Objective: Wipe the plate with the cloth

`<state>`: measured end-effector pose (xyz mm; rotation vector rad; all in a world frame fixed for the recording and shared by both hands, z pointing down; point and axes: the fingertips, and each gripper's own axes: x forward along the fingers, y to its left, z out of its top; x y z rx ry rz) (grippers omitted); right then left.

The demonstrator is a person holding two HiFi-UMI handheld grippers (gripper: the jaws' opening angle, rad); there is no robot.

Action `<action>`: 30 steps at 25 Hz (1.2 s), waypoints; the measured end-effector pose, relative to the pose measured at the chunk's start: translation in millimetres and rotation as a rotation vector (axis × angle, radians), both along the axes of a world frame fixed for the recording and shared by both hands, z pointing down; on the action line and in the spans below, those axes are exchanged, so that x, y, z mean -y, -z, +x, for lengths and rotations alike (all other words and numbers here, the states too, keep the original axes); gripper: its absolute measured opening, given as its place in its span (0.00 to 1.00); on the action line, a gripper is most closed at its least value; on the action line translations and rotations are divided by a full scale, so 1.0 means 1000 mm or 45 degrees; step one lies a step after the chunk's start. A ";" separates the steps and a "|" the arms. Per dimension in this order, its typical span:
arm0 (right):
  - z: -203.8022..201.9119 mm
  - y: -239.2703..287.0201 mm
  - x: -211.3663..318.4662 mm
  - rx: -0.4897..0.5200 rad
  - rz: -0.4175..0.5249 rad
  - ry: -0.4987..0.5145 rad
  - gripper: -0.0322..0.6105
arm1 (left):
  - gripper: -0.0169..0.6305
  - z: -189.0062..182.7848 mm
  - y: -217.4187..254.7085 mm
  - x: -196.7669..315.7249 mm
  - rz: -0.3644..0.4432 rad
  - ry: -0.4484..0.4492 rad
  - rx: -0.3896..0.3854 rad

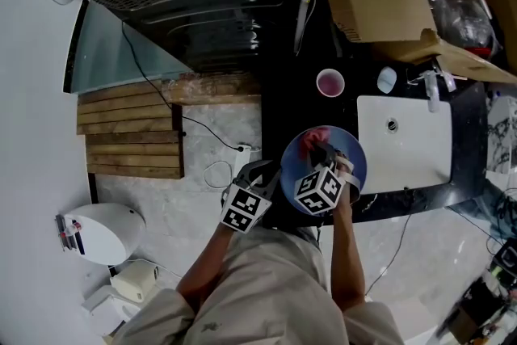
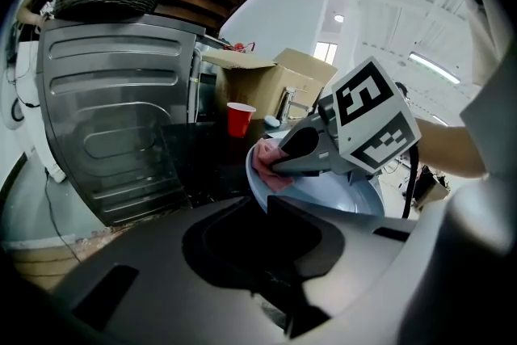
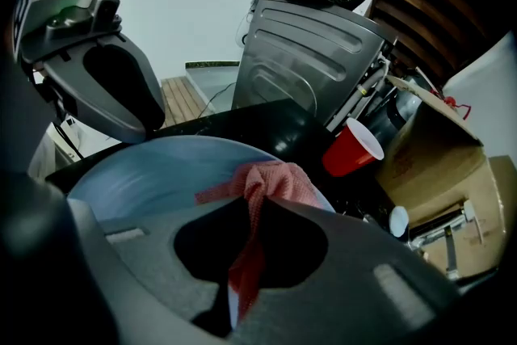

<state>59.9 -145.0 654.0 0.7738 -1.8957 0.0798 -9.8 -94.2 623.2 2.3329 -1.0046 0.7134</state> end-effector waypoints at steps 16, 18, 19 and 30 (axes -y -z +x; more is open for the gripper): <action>-0.035 0.002 -0.035 0.067 -0.042 0.143 0.09 | 0.12 -0.001 0.001 -0.001 0.011 0.007 0.013; -0.037 0.003 -0.040 0.073 -0.048 0.156 0.09 | 0.12 -0.002 0.001 -0.001 0.013 0.007 0.015; -0.038 0.003 -0.042 0.077 -0.052 0.162 0.09 | 0.12 -0.002 0.001 -0.001 0.013 0.007 0.018; -0.037 0.003 -0.067 0.099 -0.087 0.189 0.09 | 0.12 -0.002 0.001 -0.001 0.020 0.004 0.035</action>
